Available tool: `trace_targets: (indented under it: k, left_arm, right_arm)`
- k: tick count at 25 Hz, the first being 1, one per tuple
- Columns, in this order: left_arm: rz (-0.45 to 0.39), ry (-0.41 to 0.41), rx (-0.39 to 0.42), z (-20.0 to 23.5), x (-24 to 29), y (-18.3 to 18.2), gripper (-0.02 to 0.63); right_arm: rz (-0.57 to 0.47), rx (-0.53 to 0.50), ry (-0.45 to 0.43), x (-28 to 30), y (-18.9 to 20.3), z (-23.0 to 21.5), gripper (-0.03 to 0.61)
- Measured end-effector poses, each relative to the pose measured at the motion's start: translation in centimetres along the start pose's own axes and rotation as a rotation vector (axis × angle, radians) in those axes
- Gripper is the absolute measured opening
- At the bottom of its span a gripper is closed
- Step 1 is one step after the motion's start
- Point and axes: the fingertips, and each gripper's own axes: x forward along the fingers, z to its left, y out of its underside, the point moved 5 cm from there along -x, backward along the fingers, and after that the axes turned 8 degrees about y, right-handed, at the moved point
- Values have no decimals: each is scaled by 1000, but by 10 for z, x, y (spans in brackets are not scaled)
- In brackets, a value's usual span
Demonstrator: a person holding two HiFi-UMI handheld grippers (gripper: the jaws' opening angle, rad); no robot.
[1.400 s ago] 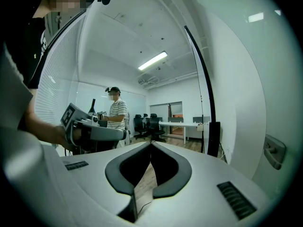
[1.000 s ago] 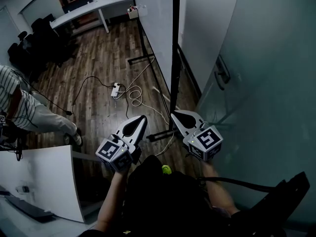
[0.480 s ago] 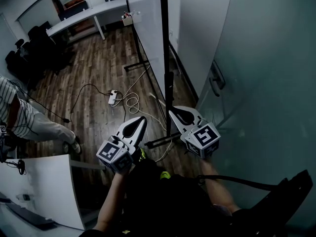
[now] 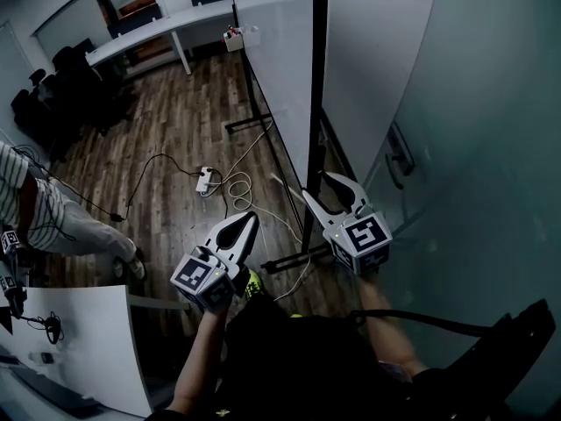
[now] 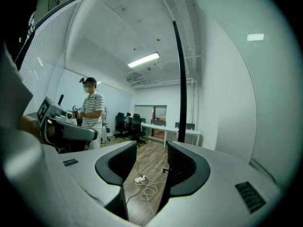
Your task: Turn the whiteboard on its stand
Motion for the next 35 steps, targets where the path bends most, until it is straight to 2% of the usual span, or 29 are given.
trace_targets:
  k: [3, 11, 21, 26, 35]
  left_arm:
    - [-3, 0, -9, 17, 0, -1, -6]
    - [17, 2, -32, 46, -9, 6, -6]
    - [10, -30, -62, 69, -29, 10, -6]
    - [2, -64, -75, 80, -41, 10, -6]
    - [18, -80, -94, 94, -49, 12, -6]
  right_arm:
    - [23, -8, 30, 16, 1, -9, 230]
    - [41, -19, 93, 42, -6, -25, 264]
    - [33, -57, 166, 69, -36, -48, 265]
    - [34, -48, 166, 83, -49, -58, 265]
    - [46, -54, 172, 108, -57, -68, 264]
